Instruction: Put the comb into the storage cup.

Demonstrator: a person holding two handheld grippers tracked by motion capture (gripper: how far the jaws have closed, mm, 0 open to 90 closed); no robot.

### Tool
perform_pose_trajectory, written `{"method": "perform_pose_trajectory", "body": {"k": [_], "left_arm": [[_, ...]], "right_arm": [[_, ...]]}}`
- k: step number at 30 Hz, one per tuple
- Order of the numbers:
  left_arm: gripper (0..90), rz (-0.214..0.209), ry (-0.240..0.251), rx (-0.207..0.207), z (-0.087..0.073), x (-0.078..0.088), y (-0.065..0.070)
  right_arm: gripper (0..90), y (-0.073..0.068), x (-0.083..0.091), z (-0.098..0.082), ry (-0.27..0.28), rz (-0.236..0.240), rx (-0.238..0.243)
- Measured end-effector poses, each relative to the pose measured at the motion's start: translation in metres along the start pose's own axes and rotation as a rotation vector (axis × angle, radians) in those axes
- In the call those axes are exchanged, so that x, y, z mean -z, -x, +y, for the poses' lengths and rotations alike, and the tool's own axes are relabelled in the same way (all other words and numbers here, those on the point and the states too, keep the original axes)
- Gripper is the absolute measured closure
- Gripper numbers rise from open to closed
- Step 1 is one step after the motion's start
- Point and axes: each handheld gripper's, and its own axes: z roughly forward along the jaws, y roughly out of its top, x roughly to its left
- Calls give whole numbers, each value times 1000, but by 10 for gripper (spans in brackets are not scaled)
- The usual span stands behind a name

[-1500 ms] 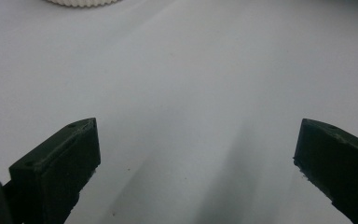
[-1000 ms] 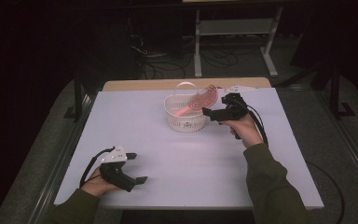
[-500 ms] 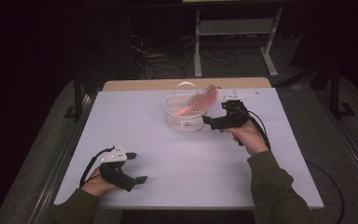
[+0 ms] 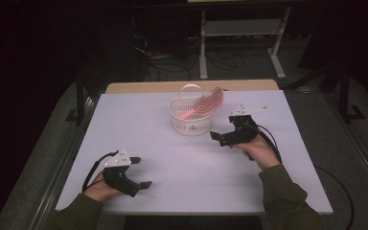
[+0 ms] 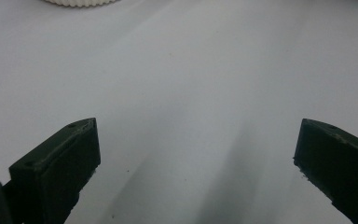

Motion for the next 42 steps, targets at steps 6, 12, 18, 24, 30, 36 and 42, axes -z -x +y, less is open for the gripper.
{"method": "perform_pose_trajectory", "body": {"k": [6, 12, 18, 24, 30, 36, 42], "left_arm": [[5, 1, 5, -2, 0, 1, 0], [5, 1, 5, -2, 0, 1, 0], [5, 2, 6, -2, 0, 1, 0], [5, 4, 6, -2, 0, 1, 0], [5, 3, 5, -5, 1, 1, 0], [5, 2, 5, -5, 1, 1, 0], [5, 2, 5, -3, 1, 2, 0]], "right_arm": [[3, -7, 8, -7, -1, 8, 17], [3, -14, 17, -18, 0, -4, 40], [4, -18, 25, -30, -18, -12, 51], [3, -22, 34, -41, -28, -14, 51], [4, -26, 39, -51, -42, -8, 52], [4, -31, 41, -59, -64, -8, 59], [3, -34, 44, -69, -80, -2, 64]]}}
